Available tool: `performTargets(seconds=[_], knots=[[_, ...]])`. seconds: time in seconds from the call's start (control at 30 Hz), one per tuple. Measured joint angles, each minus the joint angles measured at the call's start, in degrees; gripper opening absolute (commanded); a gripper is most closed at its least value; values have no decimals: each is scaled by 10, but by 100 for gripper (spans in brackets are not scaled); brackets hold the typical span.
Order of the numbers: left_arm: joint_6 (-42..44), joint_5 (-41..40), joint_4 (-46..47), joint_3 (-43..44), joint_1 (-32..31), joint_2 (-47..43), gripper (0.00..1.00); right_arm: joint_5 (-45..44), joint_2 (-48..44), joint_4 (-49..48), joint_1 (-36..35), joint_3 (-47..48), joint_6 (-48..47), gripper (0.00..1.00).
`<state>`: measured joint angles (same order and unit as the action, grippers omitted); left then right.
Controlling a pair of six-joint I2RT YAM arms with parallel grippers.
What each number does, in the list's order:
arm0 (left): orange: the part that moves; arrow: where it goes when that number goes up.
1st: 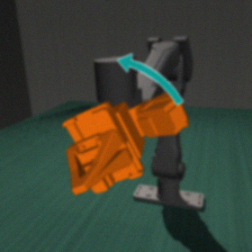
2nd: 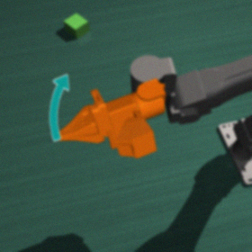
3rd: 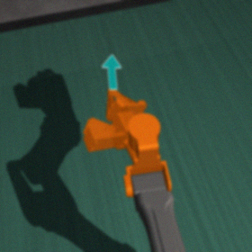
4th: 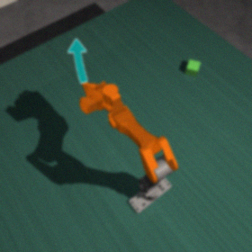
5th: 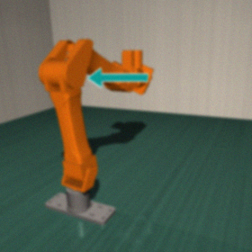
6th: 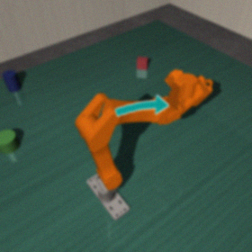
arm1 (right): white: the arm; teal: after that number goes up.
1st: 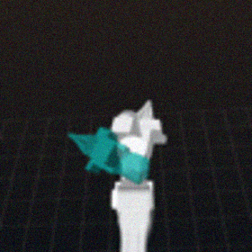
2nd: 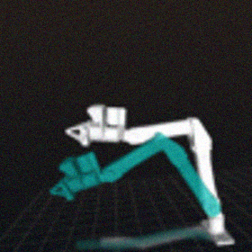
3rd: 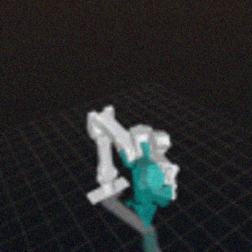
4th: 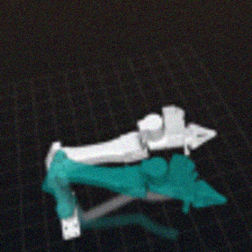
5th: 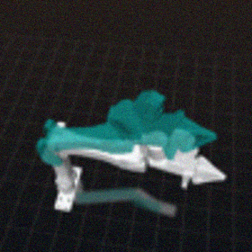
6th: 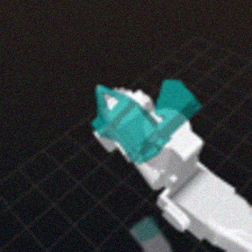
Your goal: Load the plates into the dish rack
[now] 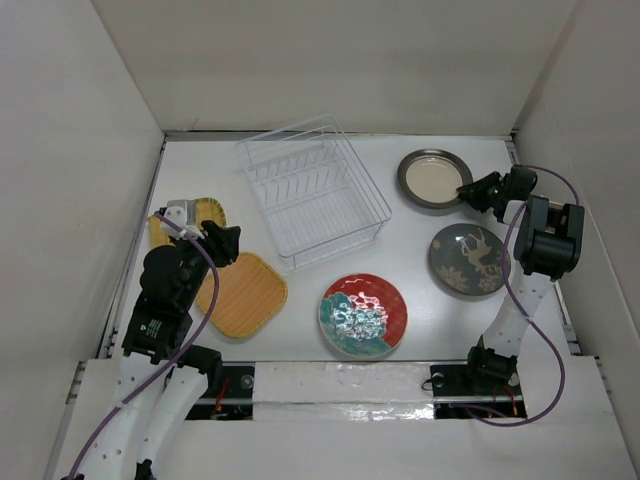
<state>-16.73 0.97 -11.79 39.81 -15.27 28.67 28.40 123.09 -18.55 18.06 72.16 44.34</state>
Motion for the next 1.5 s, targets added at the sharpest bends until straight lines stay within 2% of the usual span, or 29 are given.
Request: performTargets(seconds=[0.03,0.07,0.23,0.43,0.53,0.67,0.77,0.9,1.17,1.33,1.5], knots=[[0,0,0,0,0,0,39,-1,2,1,0,-1,4,5],[0,0,0,0,0,0,39,0,3,-2,0,-7,14,0],[2,0,0,0,0,-1,39,-5,-35,-40,-4,-44,47,0],[2,0,0,0,0,-1,46,-108,-166,6,-29,-83,13,0],[3,0,1,0,0,-1,50,-197,-249,63,-76,-55,-49,0],[4,0,2,0,0,-4,50,-334,-291,130,-203,70,-166,0],[4,0,3,0,0,-7,51,-394,-274,169,-296,186,-231,0],[4,0,4,0,0,-17,53,-432,-206,215,-383,336,-286,0],[4,0,5,0,0,-22,53,-580,26,339,-465,618,-444,0],[4,1,8,0,0,-22,53,-612,83,379,-476,642,-485,0],[4,1,9,0,0,-22,53,-614,86,387,-484,636,-497,0]])
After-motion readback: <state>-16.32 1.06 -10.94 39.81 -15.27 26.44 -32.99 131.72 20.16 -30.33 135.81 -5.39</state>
